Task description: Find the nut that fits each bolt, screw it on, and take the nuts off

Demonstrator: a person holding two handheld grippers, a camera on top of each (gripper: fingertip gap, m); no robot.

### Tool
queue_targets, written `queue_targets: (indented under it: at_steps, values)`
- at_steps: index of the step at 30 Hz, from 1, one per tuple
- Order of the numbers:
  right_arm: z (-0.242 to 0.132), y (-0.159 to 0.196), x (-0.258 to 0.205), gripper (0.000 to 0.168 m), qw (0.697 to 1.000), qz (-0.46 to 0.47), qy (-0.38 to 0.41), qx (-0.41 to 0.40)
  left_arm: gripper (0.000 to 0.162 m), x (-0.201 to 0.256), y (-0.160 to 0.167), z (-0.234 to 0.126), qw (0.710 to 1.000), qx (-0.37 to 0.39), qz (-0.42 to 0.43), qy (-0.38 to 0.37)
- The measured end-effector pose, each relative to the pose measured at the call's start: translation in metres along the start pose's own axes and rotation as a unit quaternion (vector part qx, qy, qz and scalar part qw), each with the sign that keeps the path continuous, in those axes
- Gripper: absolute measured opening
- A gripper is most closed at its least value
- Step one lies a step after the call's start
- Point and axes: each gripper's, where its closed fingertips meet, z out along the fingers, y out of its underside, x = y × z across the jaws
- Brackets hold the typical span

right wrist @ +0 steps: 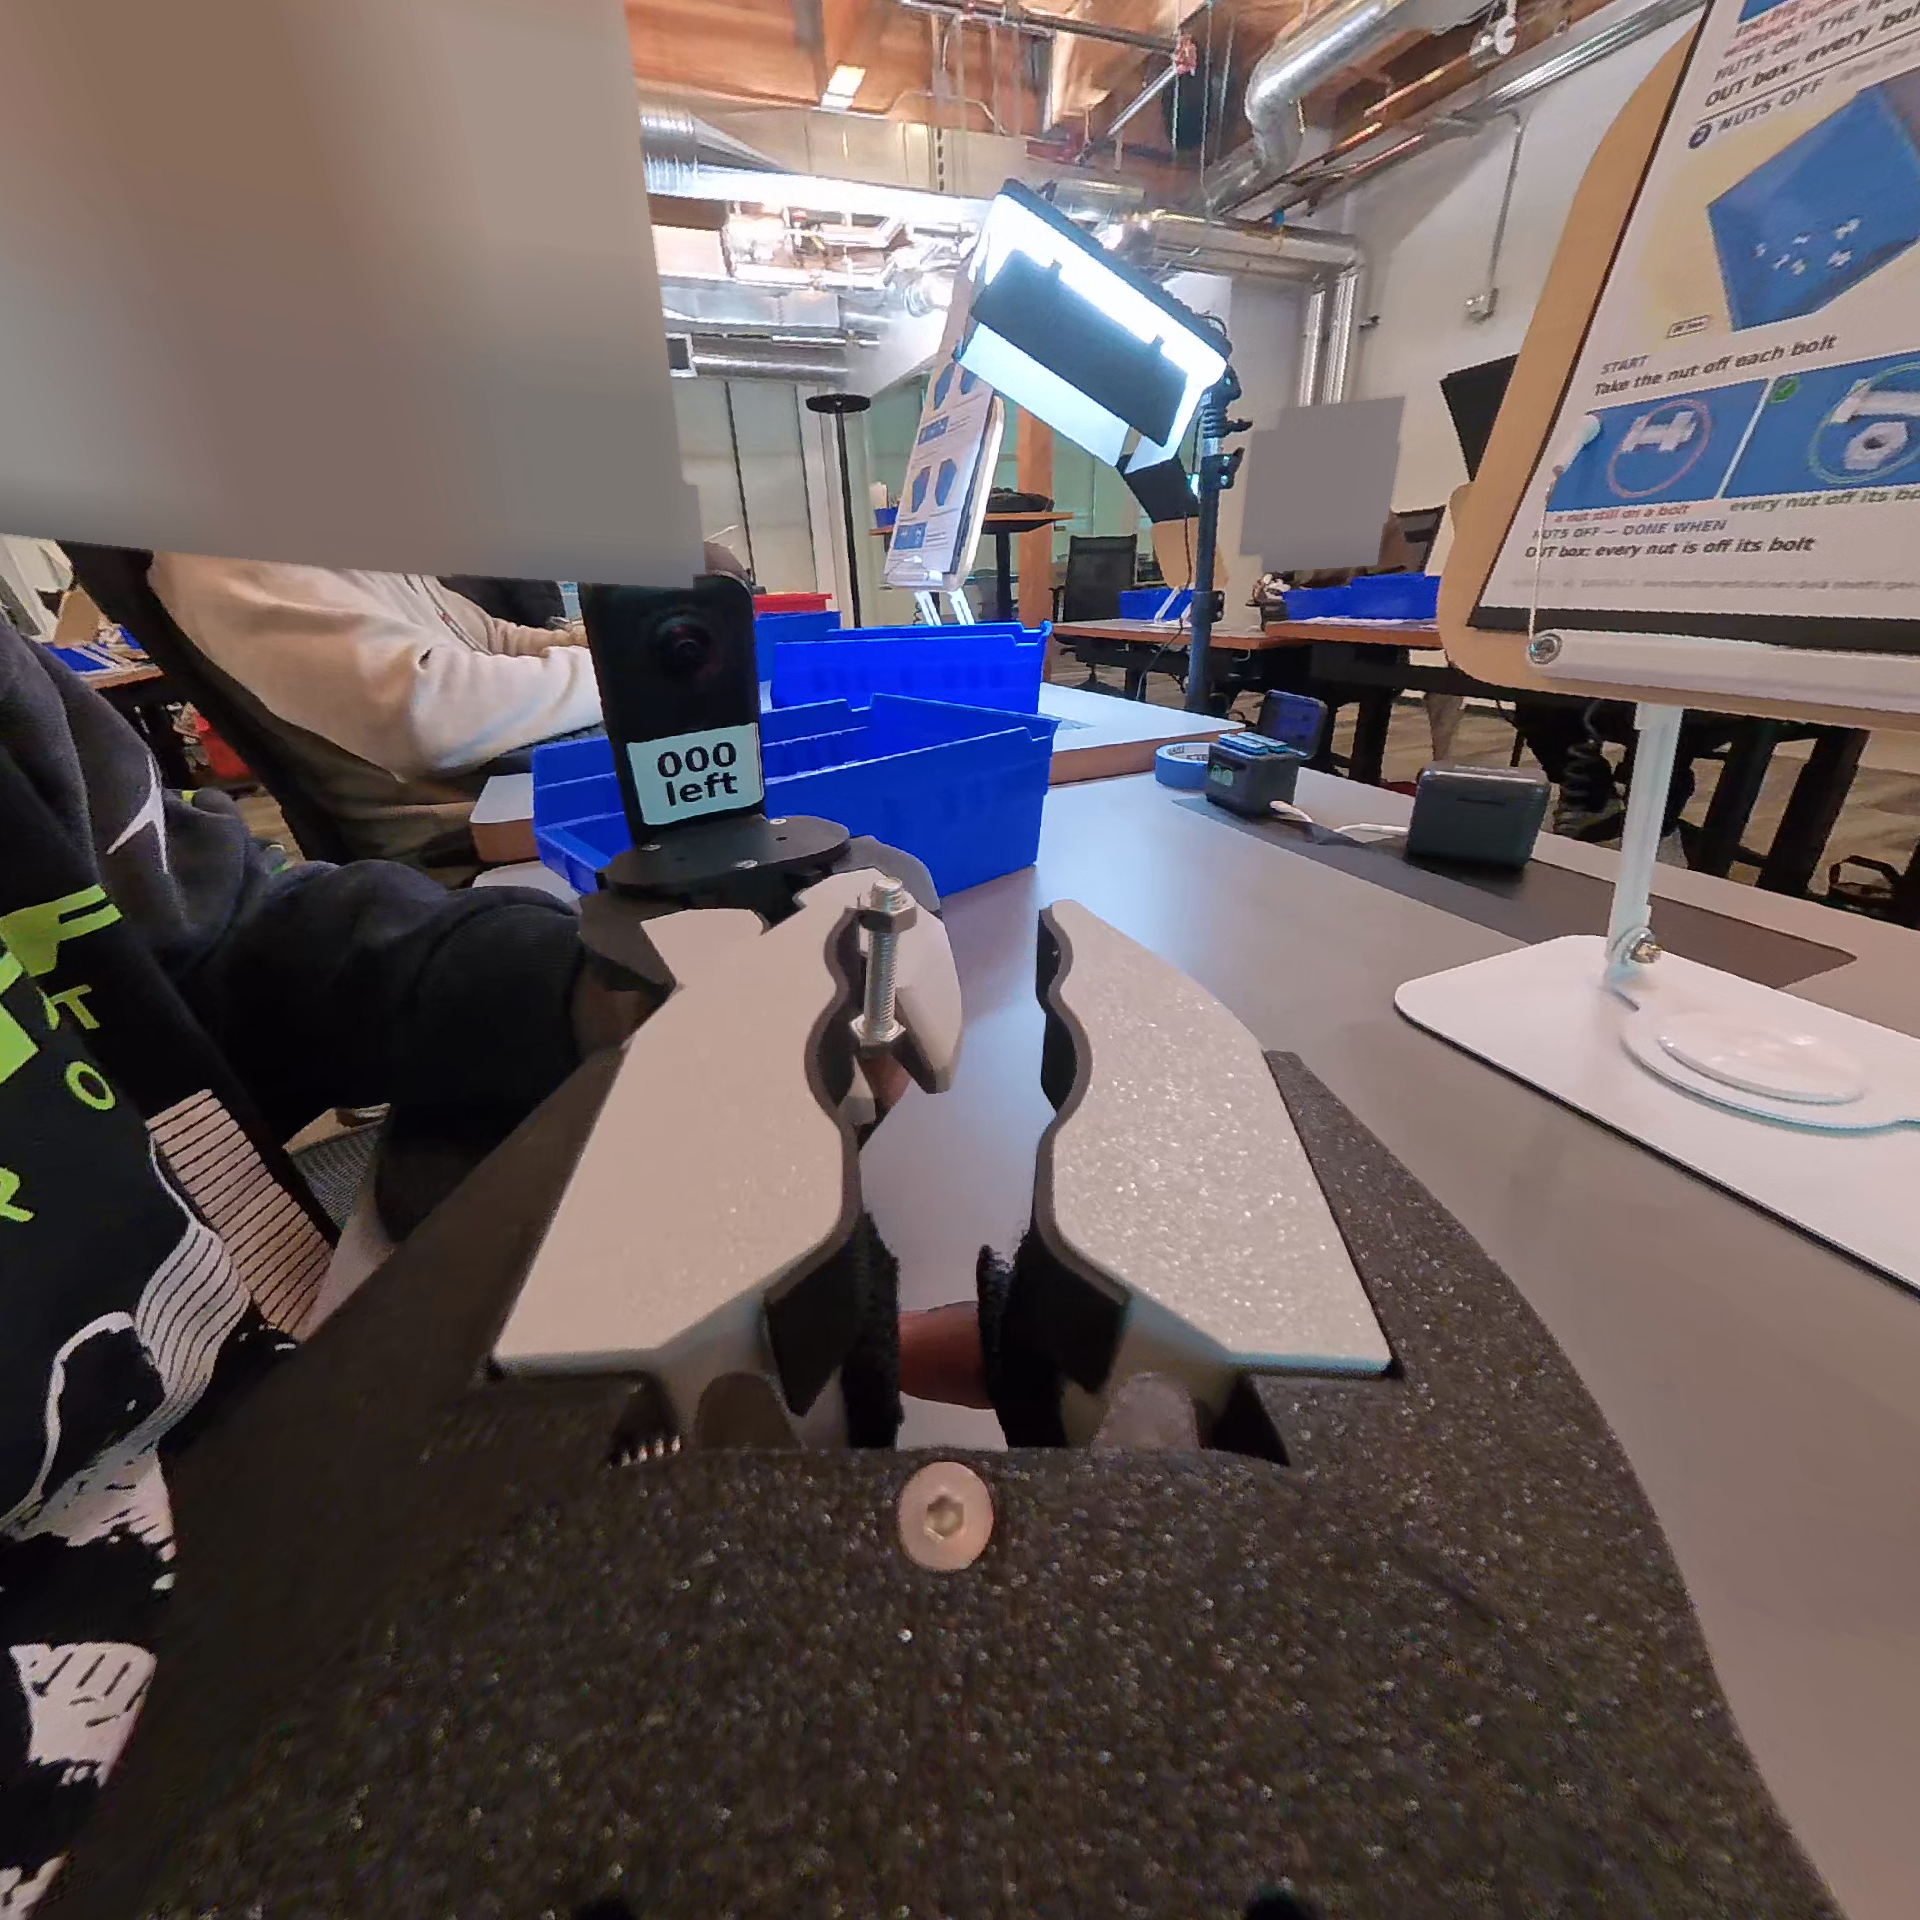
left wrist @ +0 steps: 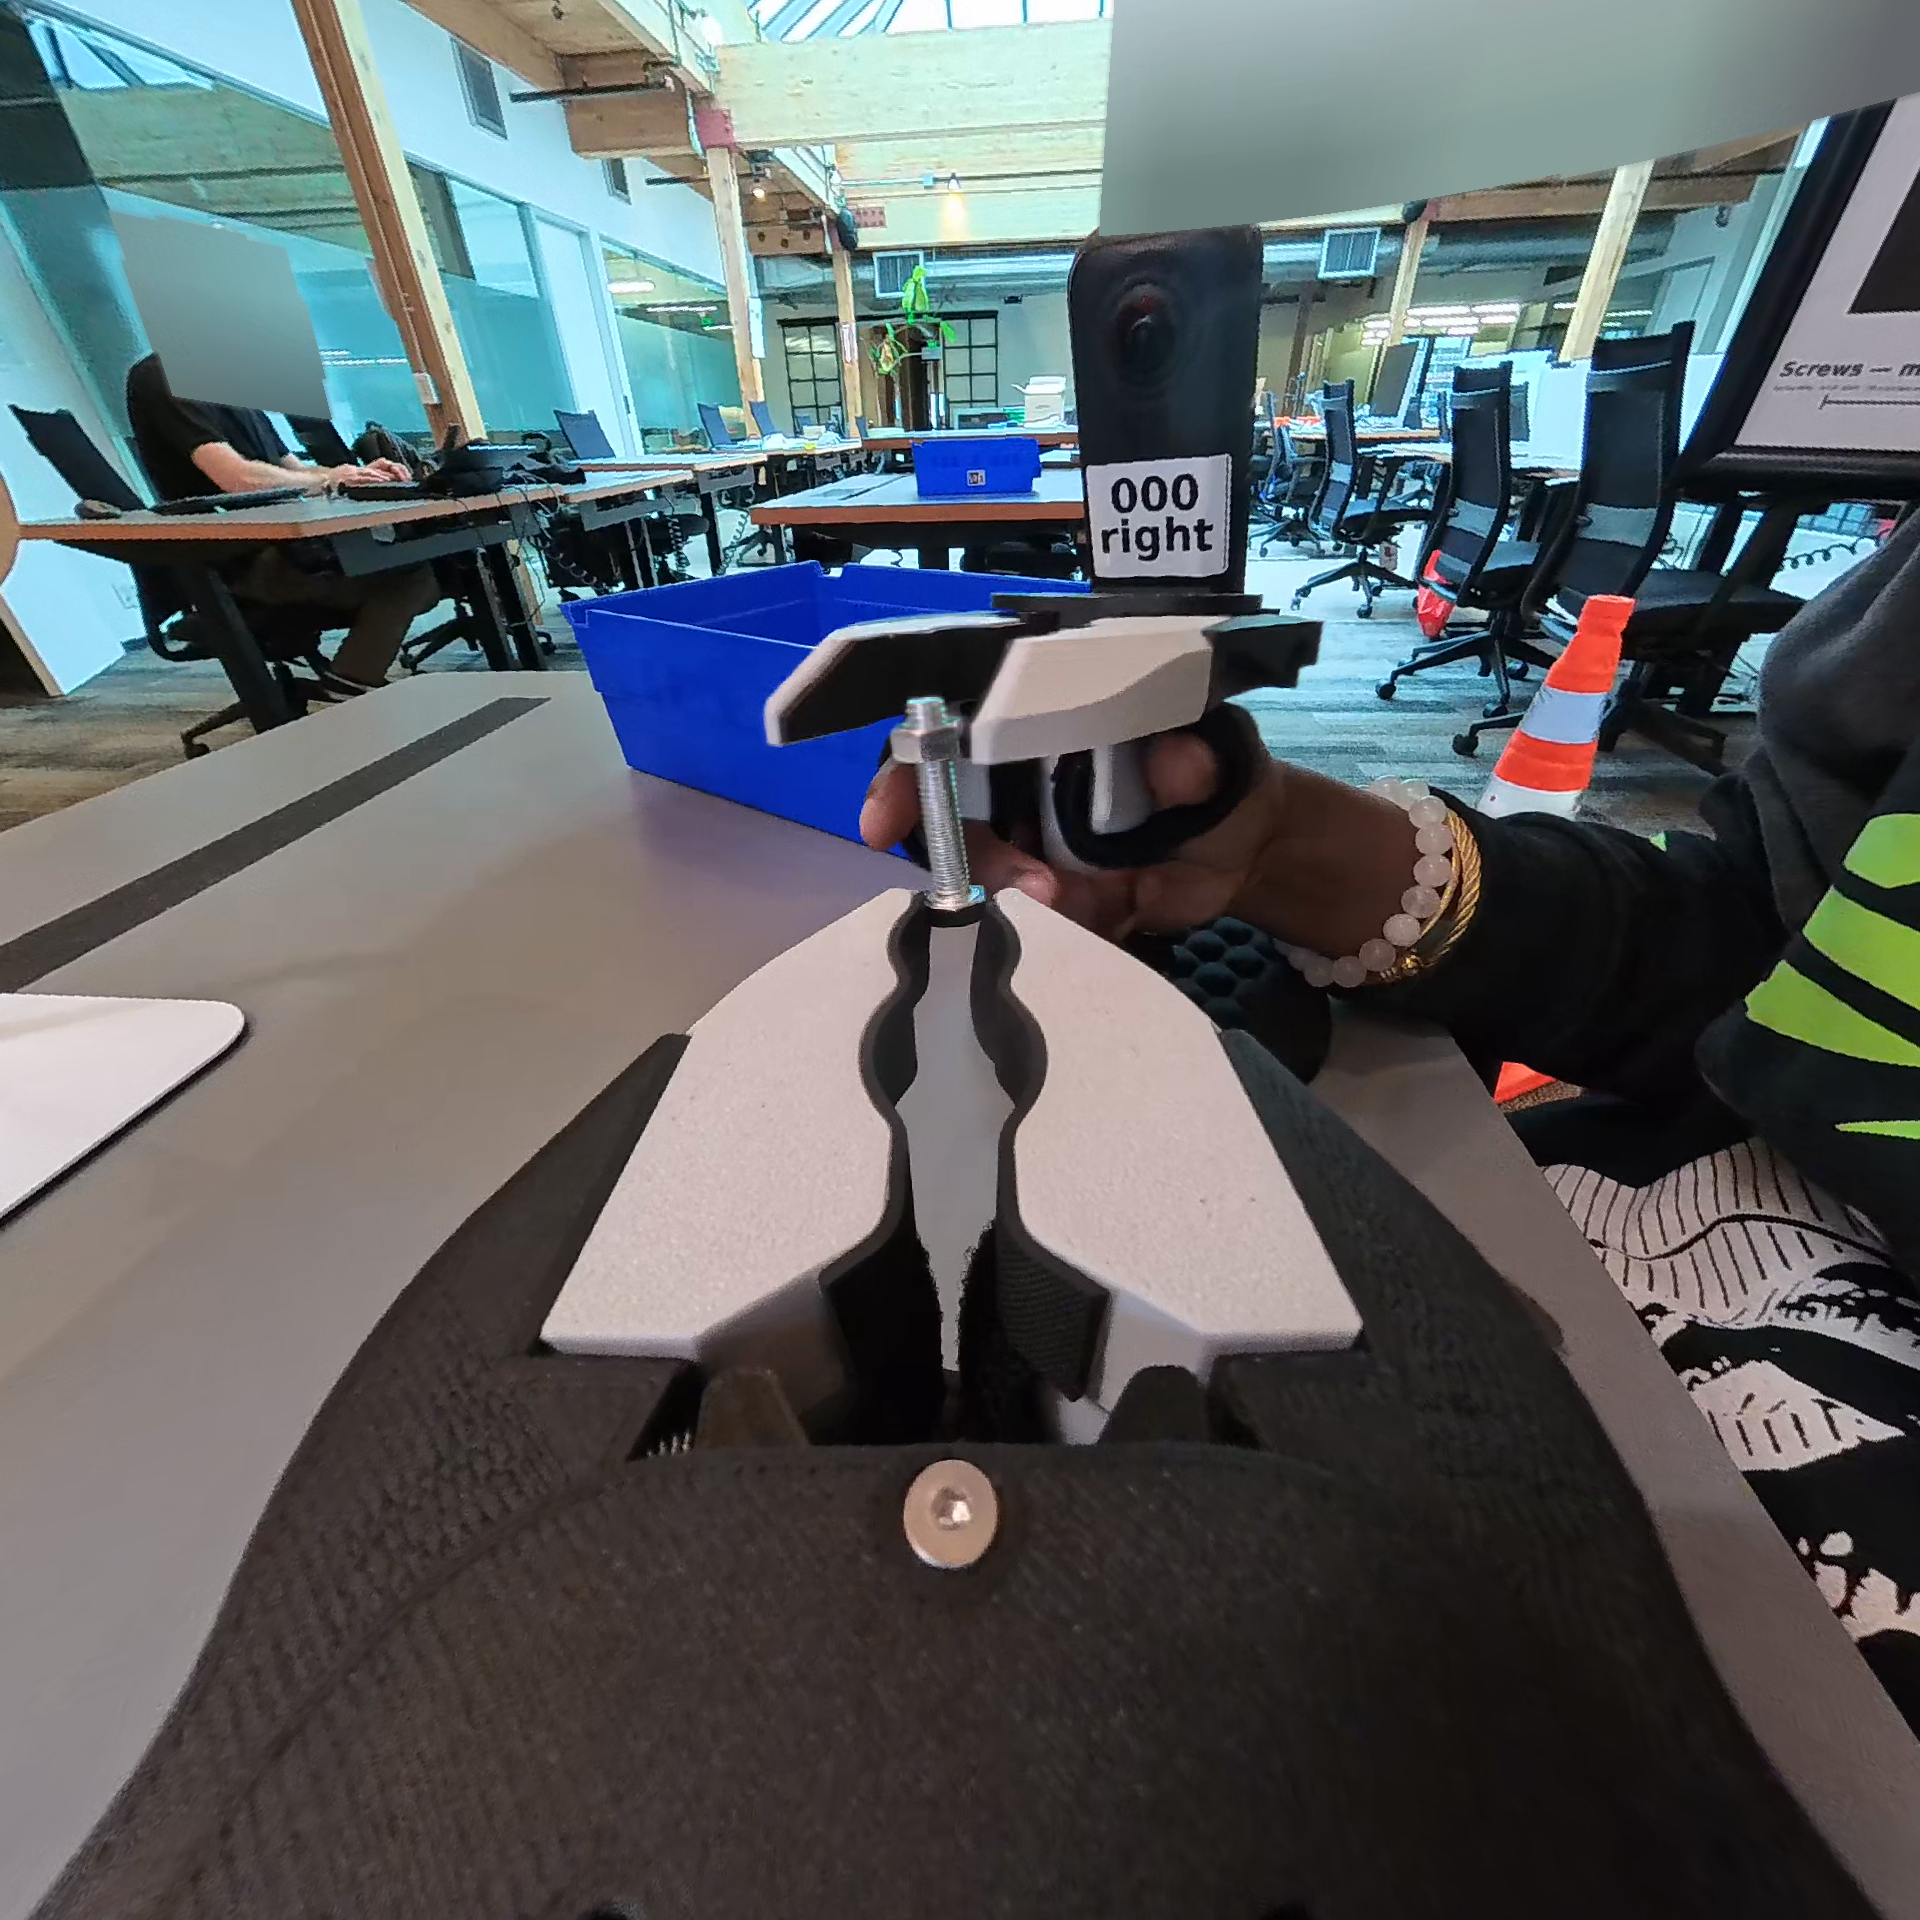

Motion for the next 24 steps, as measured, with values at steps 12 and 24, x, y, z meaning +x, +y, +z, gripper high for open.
queue_targets:
  at_steps: [12, 24]
  values:
    - [0.001, 0.0, -0.004, 0.036, 1.0, 0.0, -0.012, 0.002, 0.01, 0.0, 0.0, 0.0, 1.0, -0.001, 0.003, 0.0]
    - [-0.005, -0.003, 0.007, 0.019, 1.0, 0.001, 0.019, 0.007, 0.01, -0.002, -0.001, -0.002, 1.0, 0.005, -0.002, -0.002]
